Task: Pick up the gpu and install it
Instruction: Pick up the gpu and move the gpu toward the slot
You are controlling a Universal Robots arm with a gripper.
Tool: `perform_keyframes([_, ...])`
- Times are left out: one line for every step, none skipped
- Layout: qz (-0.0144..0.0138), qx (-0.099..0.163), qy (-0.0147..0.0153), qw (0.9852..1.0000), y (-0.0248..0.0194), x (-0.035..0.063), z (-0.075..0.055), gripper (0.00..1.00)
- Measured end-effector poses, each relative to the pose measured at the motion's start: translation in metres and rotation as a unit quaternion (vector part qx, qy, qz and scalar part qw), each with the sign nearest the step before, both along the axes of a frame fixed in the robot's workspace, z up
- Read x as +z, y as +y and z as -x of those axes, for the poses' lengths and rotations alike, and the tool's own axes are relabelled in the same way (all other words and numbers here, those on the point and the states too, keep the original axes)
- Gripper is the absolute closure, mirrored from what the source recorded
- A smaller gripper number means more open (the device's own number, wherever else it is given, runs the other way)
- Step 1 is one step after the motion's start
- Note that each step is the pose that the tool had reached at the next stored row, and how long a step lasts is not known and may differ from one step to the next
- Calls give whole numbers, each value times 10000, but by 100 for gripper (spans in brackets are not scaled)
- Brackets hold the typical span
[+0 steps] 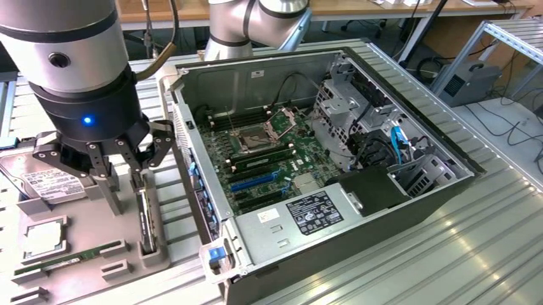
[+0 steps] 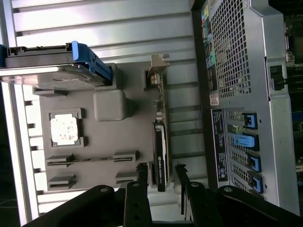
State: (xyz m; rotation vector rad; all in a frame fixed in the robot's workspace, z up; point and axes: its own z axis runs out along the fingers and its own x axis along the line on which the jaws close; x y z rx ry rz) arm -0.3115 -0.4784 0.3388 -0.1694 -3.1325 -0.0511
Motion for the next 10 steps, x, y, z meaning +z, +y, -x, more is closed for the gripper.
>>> perform_keyframes([0,0,0,10000,0,-28,0,64])
perform_keyframes([0,0,0,10000,0,-48,0,64])
perform_keyframes([1,0,0,10000,0,-57,0,64])
perform_keyframes([1,0,1,10000,0,-57,0,64])
perform_keyframes([1,0,0,10000,0,-57,0,64])
perform_keyframes([0,0,0,10000,0,-58,0,64])
perform_keyframes([0,0,0,10000,0,-58,0,64])
perform_keyframes([0,0,0,10000,0,-58,0,63])
perform_keyframes([0,0,0,10000,0,-58,0,51])
perform_keyframes([0,0,0,10000,0,-58,0,51])
